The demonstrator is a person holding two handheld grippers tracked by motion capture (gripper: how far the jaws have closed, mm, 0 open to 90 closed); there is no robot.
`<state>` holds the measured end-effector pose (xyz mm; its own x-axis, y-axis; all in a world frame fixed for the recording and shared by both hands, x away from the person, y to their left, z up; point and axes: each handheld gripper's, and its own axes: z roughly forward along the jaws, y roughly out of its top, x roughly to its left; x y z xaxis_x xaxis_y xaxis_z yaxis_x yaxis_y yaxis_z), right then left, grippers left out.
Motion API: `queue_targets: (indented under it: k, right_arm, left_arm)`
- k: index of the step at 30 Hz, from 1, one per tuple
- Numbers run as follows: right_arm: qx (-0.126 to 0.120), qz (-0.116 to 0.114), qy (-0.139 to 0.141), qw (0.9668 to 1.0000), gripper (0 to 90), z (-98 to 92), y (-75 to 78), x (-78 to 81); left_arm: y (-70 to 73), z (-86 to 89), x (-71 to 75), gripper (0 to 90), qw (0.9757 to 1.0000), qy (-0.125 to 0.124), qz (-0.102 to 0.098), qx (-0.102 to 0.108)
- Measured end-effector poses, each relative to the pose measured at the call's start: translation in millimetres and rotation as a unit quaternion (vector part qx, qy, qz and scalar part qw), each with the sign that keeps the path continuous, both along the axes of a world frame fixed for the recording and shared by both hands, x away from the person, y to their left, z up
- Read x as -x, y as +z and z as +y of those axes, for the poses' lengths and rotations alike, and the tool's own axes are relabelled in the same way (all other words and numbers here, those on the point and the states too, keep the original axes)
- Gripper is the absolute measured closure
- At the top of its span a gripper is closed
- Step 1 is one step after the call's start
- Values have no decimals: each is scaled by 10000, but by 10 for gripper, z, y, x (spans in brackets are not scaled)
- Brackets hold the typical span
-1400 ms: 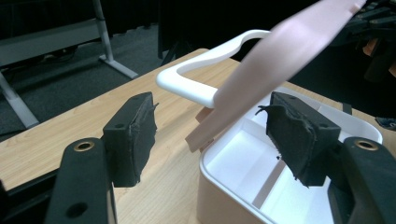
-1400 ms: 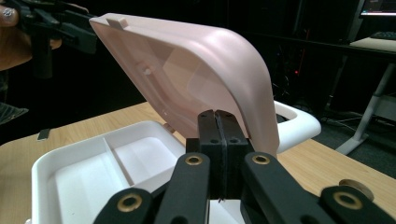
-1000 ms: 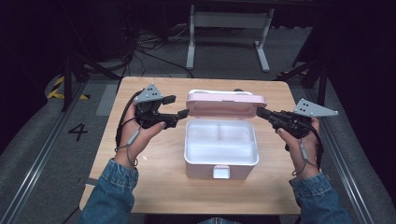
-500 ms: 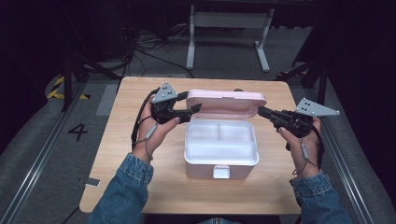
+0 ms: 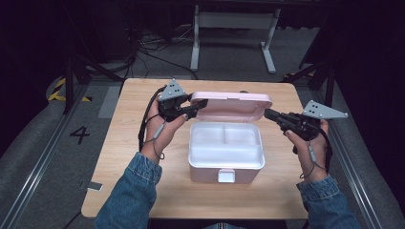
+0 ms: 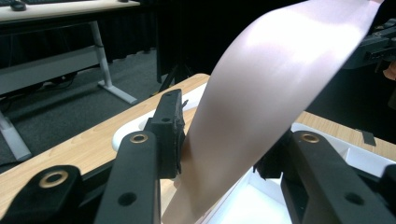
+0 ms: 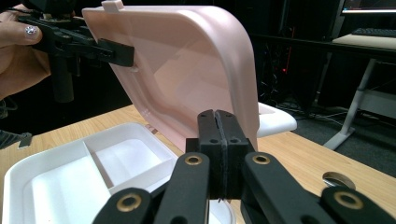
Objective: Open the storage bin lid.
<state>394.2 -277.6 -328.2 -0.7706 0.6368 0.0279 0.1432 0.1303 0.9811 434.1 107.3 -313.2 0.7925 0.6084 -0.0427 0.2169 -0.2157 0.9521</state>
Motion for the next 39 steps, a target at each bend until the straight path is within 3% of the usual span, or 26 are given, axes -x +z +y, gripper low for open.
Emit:
queue_targets:
  k: [11, 18, 29, 35, 39]
  right_arm:
    - [34, -42, 2, 10000, 883, -16, 19, 35]
    - [75, -44, -172, 9998, 876, -142, 23, 108]
    - [11, 54, -520, 9986, 860, -382, 12, 178]
    - [193, 211, -745, 9968, 823, -473, -24, 176]
    - [325, 311, -863, 9953, 747, -521, -47, 165]
  left_arm:
    - [82, -10, 5, 630, 9995, -8, 113, -301]
    - [107, -9, -32, 636, 9993, -12, 199, -328]
    - [133, -34, -244, 651, 9986, 121, 302, -418]
    - [138, -52, -350, 659, 9978, 177, 374, -510]
    - [125, -60, -420, 658, 9975, 231, 440, -493]
